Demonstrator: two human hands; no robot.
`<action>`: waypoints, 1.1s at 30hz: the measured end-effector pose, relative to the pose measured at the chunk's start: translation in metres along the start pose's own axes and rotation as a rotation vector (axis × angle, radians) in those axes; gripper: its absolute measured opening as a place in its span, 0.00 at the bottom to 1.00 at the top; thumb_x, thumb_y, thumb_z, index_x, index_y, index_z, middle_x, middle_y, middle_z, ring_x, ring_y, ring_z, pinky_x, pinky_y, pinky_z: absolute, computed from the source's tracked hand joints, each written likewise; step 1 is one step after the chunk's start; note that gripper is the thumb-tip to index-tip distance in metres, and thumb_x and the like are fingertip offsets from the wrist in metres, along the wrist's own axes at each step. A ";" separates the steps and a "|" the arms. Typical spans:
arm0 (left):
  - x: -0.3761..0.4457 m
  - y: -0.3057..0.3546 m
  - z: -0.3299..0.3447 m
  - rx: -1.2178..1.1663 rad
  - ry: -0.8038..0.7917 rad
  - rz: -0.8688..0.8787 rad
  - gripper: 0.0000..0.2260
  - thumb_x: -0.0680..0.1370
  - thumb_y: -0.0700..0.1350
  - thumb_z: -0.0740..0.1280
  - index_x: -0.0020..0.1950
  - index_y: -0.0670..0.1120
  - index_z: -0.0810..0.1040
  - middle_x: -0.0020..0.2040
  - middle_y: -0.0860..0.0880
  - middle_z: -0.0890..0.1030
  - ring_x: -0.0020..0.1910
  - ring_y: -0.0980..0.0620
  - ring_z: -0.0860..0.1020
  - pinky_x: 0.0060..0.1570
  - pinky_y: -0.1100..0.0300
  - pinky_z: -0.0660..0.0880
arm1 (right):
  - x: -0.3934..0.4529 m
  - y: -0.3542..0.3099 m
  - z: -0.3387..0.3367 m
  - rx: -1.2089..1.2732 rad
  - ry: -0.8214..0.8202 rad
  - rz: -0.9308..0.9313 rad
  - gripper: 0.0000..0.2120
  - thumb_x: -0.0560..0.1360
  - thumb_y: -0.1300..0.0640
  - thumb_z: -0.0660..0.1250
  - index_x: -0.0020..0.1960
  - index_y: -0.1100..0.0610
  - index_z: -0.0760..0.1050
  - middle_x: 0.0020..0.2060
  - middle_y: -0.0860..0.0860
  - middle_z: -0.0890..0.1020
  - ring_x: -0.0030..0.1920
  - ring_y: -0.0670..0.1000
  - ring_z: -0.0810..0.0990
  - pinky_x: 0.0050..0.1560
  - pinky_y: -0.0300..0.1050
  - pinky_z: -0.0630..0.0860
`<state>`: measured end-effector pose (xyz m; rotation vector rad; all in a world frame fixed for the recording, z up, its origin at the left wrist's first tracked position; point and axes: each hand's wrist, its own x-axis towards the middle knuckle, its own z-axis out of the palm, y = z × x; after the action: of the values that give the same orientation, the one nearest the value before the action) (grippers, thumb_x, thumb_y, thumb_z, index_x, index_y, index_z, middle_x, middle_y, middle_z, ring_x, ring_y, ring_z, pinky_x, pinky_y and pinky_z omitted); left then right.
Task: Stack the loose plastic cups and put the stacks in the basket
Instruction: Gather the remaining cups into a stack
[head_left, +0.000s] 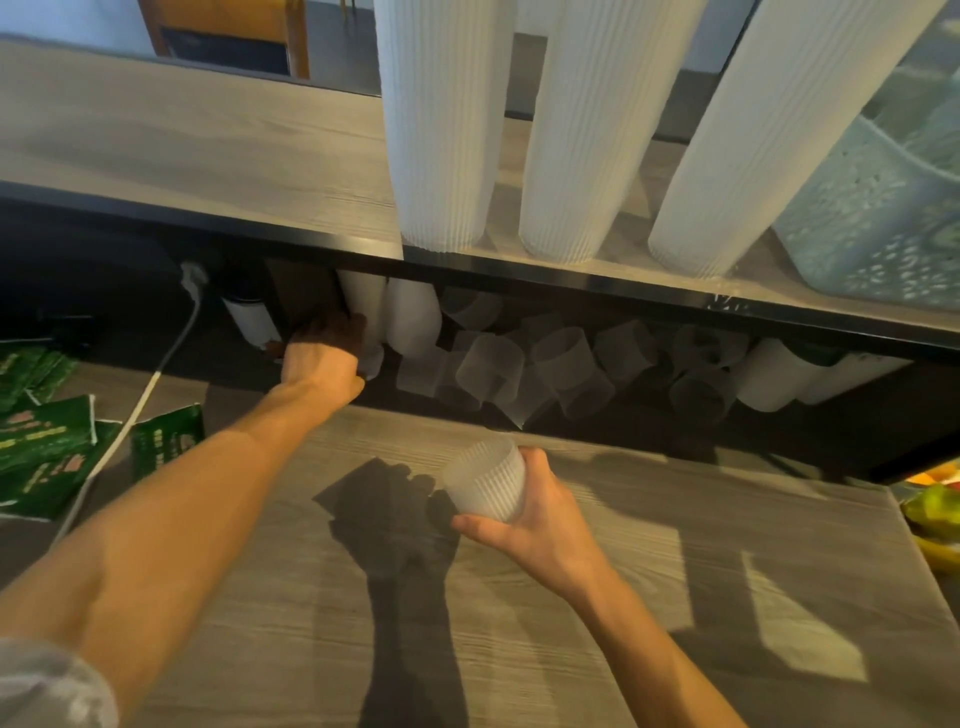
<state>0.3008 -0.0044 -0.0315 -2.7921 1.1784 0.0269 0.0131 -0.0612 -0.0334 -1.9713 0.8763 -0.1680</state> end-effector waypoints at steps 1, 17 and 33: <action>-0.007 0.002 -0.004 -0.027 -0.013 -0.018 0.20 0.77 0.50 0.70 0.65 0.42 0.72 0.60 0.39 0.74 0.58 0.40 0.75 0.54 0.48 0.75 | 0.000 0.000 -0.002 -0.003 -0.006 0.001 0.36 0.62 0.39 0.80 0.61 0.44 0.62 0.54 0.39 0.73 0.53 0.42 0.75 0.48 0.37 0.74; -0.181 0.044 -0.018 -1.406 0.242 -0.219 0.15 0.77 0.55 0.65 0.61 0.52 0.72 0.52 0.57 0.78 0.44 0.69 0.78 0.40 0.70 0.72 | -0.028 -0.003 -0.010 -0.167 -0.106 -0.136 0.43 0.63 0.36 0.78 0.69 0.47 0.60 0.62 0.44 0.72 0.61 0.47 0.73 0.59 0.49 0.76; -0.207 0.080 -0.024 -1.387 0.032 0.036 0.23 0.75 0.67 0.61 0.68 0.61 0.74 0.58 0.61 0.78 0.58 0.64 0.76 0.54 0.65 0.70 | -0.048 -0.017 -0.015 -0.324 -0.086 -0.306 0.43 0.65 0.39 0.77 0.71 0.48 0.60 0.63 0.45 0.70 0.61 0.49 0.74 0.60 0.51 0.75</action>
<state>0.0986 0.0847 -0.0027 -3.8026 1.5948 1.2512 -0.0202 -0.0355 -0.0008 -2.3927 0.5682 -0.1211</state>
